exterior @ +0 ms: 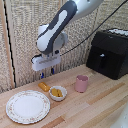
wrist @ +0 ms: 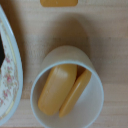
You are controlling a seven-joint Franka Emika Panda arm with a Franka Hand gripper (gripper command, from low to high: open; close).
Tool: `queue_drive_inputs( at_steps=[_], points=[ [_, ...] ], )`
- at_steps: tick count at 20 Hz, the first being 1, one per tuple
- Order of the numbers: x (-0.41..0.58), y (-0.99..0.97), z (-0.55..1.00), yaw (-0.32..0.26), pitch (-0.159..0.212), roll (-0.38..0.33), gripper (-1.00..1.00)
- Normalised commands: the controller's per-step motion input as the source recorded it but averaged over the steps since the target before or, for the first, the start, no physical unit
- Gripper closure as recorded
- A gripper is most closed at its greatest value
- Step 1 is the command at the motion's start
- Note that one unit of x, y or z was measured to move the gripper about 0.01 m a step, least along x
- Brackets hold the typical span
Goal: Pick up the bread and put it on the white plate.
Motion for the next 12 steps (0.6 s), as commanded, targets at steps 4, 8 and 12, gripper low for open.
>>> queue_drive_inputs(
  at_steps=[4,8,12],
  points=[
    [0.31,0.0,-0.29,0.0,0.0,0.0,-1.0],
    [0.3,0.08,-0.27,0.0,0.023,-0.026,-1.0],
    [0.289,0.24,-0.23,0.0,0.056,-0.063,-1.0]
  ],
)
